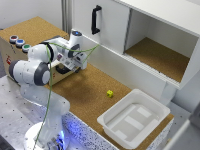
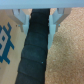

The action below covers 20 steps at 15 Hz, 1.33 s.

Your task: Grasp the handle of the drawer, then close it

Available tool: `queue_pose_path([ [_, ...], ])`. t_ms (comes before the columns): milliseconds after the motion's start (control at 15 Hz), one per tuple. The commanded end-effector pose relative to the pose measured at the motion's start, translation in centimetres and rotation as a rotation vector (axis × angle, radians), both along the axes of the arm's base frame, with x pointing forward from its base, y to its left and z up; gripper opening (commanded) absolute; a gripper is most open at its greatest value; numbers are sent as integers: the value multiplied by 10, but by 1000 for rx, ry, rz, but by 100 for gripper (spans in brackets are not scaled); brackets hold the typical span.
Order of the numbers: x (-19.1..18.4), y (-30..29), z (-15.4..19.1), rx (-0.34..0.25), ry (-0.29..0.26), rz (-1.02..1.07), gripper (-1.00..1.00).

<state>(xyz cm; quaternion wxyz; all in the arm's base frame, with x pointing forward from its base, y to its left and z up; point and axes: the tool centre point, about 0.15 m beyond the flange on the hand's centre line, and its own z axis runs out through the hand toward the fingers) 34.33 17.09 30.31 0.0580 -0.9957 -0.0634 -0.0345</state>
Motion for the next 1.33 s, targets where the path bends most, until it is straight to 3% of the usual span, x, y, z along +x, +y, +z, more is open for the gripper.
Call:
queue_pose_path([
  [0,16,49,-11,-7,10,80,-100],
  [1067,16,163,-3,25,-8,331,-100],
  [1133,17,160,0,21,-11,317,100],
  [1267,17,144,14,21,-47,264,100],
])
